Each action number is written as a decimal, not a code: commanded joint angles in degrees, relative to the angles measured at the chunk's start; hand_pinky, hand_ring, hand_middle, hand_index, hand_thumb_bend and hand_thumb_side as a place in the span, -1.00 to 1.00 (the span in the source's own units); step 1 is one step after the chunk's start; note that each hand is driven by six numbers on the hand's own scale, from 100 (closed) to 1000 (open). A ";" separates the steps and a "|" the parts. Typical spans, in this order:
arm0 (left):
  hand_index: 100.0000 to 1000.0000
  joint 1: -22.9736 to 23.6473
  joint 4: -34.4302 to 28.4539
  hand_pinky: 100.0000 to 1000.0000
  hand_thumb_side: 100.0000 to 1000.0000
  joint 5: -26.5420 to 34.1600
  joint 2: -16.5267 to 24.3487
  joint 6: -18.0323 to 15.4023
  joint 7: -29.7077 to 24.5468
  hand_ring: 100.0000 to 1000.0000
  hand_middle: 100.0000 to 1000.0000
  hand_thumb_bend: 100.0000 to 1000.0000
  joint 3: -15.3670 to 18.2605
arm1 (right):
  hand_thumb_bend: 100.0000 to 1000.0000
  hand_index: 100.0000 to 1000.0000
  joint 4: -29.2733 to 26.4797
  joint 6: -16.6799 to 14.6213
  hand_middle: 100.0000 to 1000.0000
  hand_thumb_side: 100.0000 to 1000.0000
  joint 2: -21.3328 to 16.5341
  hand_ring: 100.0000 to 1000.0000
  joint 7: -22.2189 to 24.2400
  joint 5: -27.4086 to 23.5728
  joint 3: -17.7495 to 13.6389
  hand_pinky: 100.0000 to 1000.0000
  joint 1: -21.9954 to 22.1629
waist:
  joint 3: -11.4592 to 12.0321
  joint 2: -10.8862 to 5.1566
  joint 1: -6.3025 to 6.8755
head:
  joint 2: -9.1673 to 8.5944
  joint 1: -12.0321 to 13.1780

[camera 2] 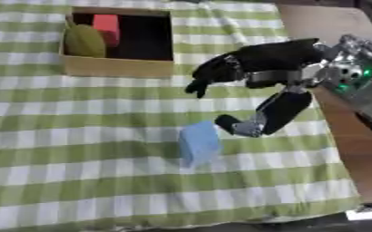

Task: Pick up objects on the table and place them in the box.

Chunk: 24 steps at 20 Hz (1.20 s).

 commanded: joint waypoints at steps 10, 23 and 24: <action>0.59 -0.25 -0.88 0.34 0.06 -0.12 -0.18 0.58 0.03 0.50 0.35 -1.00 0.43 | -0.35 0.93 1.48 1.39 0.52 -0.98 3.90 1.00 7.26 -1.47 -2.79 1.00 2.26 | -0.01 -1.47 -0.24 | 0.30 -0.11; 0.56 0.15 -0.88 0.33 0.06 -0.25 -0.79 0.93 -0.29 0.50 0.34 -1.00 0.59 | -0.58 0.93 3.07 1.06 0.51 -0.80 8.18 0.99 4.62 3.10 -4.49 1.00 4.83 | -0.10 -1.13 0.13 | 0.30 -0.28; 0.56 0.13 -0.88 0.33 0.07 -0.28 -0.87 0.94 -0.35 0.50 0.34 -1.00 0.59 | -0.58 0.93 3.19 1.02 0.52 -0.82 8.55 1.00 4.42 3.67 -4.45 1.00 4.94 | -0.09 -1.09 0.13 | 0.30 -0.31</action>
